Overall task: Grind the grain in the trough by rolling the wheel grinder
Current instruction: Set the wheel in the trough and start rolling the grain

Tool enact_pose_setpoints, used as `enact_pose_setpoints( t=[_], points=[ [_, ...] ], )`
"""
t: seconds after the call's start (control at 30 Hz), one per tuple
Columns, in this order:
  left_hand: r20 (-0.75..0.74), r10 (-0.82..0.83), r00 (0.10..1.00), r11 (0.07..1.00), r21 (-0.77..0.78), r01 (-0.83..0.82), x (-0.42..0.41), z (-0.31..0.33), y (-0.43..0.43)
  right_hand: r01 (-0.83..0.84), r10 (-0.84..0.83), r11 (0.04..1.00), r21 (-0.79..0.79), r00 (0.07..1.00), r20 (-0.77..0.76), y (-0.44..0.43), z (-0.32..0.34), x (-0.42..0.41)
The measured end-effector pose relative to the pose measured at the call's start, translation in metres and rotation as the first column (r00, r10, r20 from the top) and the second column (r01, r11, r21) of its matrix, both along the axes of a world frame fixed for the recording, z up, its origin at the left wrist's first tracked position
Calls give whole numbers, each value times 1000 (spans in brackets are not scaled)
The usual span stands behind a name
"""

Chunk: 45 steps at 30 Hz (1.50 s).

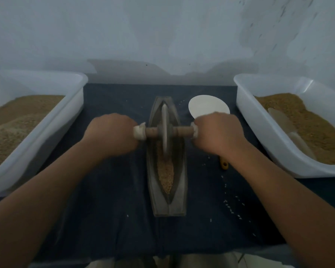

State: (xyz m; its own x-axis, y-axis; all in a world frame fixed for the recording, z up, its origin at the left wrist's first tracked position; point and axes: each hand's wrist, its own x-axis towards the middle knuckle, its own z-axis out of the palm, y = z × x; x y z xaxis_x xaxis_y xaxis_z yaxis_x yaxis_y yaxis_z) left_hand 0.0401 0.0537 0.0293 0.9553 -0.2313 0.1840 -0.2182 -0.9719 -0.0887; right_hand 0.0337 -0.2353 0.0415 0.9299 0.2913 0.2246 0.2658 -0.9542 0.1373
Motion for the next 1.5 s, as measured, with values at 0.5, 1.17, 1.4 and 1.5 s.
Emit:
enact_pose_setpoints(
  t=[0.5,1.17,1.4,1.5],
  points=[
    [-88,-81,993,996,-36,78,-31,1,12,-59,59,998,9,971,-230,-13,8,-20],
    [-82,34,996,998,-59,-39,-1,10,-2,12,-13,999,-31,999,-42,0,3,9],
    [-140,34,990,997,-61,-43,23,21,-9,77,-76,997,15,997,-25,11,15,30],
    [-286,-83,955,996,-64,67,-18,16,7,-10,8,1000,-17,996,-84,-1,10,-16]
  ],
)
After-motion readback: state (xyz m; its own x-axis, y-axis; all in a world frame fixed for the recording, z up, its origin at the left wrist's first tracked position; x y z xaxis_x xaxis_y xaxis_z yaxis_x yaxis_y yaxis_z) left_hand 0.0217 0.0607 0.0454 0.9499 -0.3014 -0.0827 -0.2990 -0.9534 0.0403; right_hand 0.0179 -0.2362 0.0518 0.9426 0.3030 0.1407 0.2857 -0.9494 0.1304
